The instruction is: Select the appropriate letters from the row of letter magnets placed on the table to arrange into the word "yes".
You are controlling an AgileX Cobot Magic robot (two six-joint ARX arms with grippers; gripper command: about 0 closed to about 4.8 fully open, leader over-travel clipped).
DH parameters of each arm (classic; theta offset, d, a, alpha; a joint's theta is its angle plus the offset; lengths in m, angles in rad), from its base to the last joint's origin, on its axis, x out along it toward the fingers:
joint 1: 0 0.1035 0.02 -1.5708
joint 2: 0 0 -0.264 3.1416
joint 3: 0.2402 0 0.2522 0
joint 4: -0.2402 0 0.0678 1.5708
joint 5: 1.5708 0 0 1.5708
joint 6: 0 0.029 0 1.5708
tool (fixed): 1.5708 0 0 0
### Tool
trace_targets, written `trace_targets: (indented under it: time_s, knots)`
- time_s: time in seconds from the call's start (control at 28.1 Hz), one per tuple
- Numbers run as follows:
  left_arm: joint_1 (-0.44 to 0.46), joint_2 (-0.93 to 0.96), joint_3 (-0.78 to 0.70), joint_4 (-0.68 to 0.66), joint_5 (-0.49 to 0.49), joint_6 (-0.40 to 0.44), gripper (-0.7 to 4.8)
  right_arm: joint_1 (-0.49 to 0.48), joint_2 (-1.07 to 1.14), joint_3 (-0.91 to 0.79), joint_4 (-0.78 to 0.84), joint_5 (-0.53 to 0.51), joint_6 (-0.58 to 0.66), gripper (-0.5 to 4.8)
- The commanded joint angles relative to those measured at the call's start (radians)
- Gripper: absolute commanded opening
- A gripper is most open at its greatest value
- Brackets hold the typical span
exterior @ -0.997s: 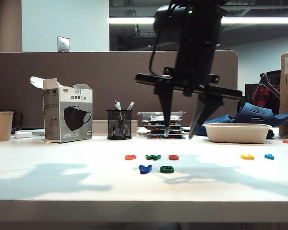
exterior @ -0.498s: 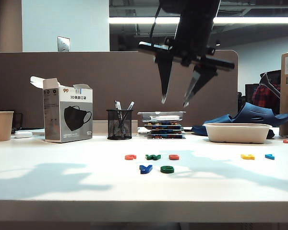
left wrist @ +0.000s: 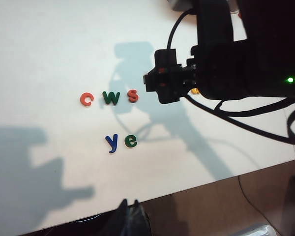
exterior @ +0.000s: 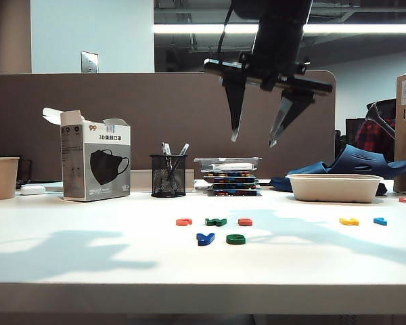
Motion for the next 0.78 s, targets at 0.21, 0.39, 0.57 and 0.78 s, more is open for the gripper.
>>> trace_targets:
  time_s: [0.21,0.39,0.57,0.78]
  knots:
    - [0.001,-0.003,0.004,0.006,0.0,-0.003,-0.05,0.003,0.078,0.011,-0.011,-0.031,-0.009,2.84]
    - [0.001,-0.003,0.004,0.006,0.0,-0.003,-0.05,0.003,0.114,0.011,-0.01,-0.031,-0.014,2.84]
    - [0.001,-0.003,0.004,0.006,0.0,-0.003,-0.05,0.003,0.159,0.012,-0.007,-0.038,-0.031,2.84]
    - [0.001,-0.003,0.004,0.006,0.0,-0.003,-0.05,0.001,0.194,0.013,0.04,-0.038,-0.034,2.84]
